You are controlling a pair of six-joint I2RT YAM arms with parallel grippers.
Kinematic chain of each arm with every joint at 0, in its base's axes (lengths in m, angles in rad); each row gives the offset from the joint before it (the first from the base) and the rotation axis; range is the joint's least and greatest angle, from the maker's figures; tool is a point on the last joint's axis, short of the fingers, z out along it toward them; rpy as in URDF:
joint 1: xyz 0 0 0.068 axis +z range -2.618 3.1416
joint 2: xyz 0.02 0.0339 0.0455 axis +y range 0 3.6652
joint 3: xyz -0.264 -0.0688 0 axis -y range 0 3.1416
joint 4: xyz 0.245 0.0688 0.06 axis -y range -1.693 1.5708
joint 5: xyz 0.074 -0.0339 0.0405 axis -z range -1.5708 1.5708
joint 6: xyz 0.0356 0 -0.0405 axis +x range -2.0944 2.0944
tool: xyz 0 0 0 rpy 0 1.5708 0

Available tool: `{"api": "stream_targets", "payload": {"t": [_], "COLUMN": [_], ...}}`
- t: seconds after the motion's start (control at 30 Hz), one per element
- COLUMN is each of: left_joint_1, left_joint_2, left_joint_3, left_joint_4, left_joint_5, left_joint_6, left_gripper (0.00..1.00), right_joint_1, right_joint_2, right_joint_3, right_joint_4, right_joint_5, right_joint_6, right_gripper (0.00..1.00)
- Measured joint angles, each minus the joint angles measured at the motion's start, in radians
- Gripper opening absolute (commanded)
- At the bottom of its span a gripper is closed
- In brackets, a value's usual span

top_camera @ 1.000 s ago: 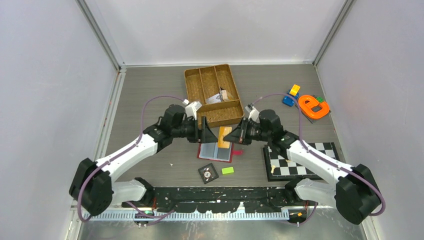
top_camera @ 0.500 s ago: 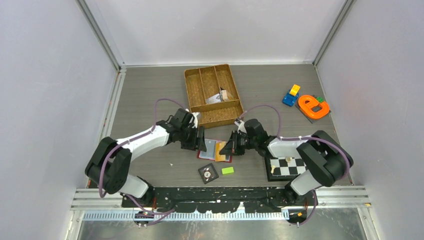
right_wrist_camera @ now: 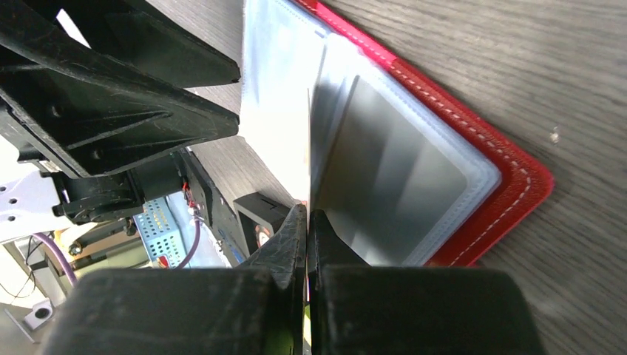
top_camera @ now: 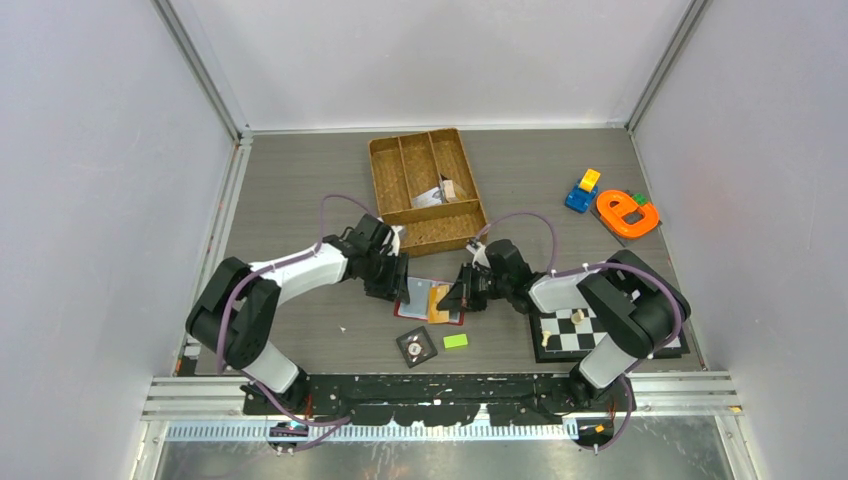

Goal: Put the credit cards into the card holder
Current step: Move the card holder to the center of the board.

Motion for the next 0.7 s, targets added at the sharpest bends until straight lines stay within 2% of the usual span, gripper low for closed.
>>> {"api": "stream_targets", "payload": {"t": [0.43,0.7], "left_joint_1": [0.000,0.000], "left_joint_2": [0.038,0.052], "left_joint_3": [0.014,0.027], "left_joint_4": [-0.004,-0.011], "left_joint_5": [-0.020,-0.023], "left_joint_6": [0.032,0.040], "left_gripper": [0.36,0.33], "right_joint_1": [-0.011,-0.029], "right_joint_2": [0.031,0.075], "right_joint_3": [0.001,0.001], "right_joint_4": [0.021,0.096], "right_joint_5": [-0.002,-0.031], "right_joint_6": [0.032,0.069], "right_gripper": [0.00,0.01]}}
